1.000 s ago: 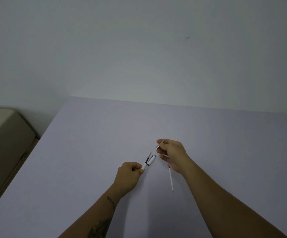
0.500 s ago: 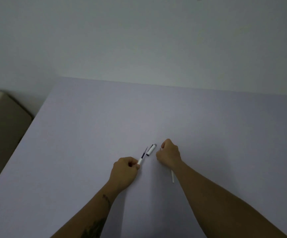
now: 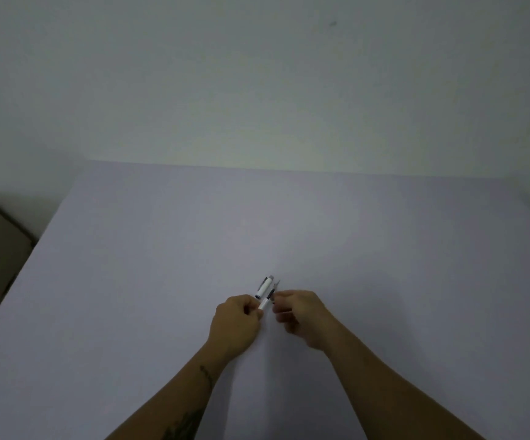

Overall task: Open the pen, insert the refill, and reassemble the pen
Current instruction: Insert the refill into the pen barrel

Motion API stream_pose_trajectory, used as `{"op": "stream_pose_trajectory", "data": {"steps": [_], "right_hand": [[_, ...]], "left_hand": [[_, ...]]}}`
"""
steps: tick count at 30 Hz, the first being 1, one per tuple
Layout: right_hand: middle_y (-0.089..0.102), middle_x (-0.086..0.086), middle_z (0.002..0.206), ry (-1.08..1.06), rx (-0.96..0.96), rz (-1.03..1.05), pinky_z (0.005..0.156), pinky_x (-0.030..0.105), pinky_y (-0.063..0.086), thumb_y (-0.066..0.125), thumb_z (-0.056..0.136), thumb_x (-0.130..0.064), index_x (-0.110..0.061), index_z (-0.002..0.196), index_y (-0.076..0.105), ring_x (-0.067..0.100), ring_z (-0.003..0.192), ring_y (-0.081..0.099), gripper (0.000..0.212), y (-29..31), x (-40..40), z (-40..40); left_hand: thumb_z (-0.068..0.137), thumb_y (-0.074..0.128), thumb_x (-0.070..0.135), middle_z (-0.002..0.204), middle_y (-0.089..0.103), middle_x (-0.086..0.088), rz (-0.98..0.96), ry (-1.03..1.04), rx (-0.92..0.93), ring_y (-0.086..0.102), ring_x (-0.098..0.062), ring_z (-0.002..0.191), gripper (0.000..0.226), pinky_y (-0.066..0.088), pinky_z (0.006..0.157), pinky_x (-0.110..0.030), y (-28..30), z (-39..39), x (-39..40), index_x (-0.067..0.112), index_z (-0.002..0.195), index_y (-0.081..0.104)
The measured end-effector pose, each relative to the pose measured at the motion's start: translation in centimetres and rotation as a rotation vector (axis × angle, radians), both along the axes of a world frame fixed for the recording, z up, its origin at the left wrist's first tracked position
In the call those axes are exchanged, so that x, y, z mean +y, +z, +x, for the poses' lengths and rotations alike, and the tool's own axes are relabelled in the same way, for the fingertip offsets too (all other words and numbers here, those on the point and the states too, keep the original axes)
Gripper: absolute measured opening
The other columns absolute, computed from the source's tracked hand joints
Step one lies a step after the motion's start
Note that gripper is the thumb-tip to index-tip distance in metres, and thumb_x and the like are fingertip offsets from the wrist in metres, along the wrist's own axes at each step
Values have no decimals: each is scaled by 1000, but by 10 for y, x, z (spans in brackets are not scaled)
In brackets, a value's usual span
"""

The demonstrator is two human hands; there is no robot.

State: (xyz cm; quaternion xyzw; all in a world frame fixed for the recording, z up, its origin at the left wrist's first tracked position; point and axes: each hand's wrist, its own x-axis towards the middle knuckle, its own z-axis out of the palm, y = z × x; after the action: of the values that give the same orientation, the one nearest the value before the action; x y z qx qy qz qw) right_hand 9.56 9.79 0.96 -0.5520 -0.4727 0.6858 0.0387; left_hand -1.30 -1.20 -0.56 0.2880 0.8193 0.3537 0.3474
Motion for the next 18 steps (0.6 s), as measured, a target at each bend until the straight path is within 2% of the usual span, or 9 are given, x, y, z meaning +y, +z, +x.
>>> {"op": "stream_pose_trajectory", "data": {"steps": [4, 9, 11, 14, 16, 18], "right_hand": [[61, 5, 67, -74, 66, 1, 47, 23, 35, 59, 91, -6, -7, 86, 74, 13, 51, 49, 16, 5, -6, 9], [68, 7, 72, -221, 23, 148, 53, 27, 45, 64, 89, -11, -9, 76, 71, 16, 58, 58, 15, 17, 18, 14], [68, 9, 70, -226, -4, 224, 51, 26, 46, 63, 88, -9, -6, 71, 70, 15, 55, 58, 19, 23, 37, 18], [70, 8, 67, -86, -107, 356, 51, 26, 49, 64, 86, -11, -6, 68, 70, 14, 52, 60, 20, 22, 53, 29], [74, 9, 70, 82, -266, 462, 63, 33, 56, 65, 82, -14, -4, 70, 73, 18, 60, 66, 18, 13, 57, 37], [75, 13, 80, 245, -438, 537, 75, 35, 58, 66, 79, -18, -1, 80, 75, 26, 76, 70, 19, 0, 56, 45]], "left_hand": [[84, 65, 18, 69, 64, 4, 8, -57, 25, 56, -12, 59, 10, 49, 61, -26, 6, 11, 7, 22, 75, 68], [85, 65, 20, 77, 67, 2, -6, -47, 15, 58, -12, 62, 7, 47, 60, -25, 6, 16, 6, 22, 81, 70], [86, 65, 20, 80, 69, 1, -8, -29, 5, 60, -14, 65, 7, 48, 62, -25, 6, 15, 3, 22, 84, 71], [87, 63, 19, 80, 69, 2, 5, -10, -16, 59, -12, 63, 8, 46, 59, -23, 6, 15, 1, 21, 86, 71], [88, 63, 19, 76, 67, 5, 16, 5, -31, 56, -9, 59, 9, 41, 54, -19, 6, 15, 0, 21, 85, 71], [88, 62, 18, 72, 65, 5, 23, 16, -41, 54, -9, 57, 10, 40, 53, -19, 6, 15, -1, 19, 85, 71]]}}
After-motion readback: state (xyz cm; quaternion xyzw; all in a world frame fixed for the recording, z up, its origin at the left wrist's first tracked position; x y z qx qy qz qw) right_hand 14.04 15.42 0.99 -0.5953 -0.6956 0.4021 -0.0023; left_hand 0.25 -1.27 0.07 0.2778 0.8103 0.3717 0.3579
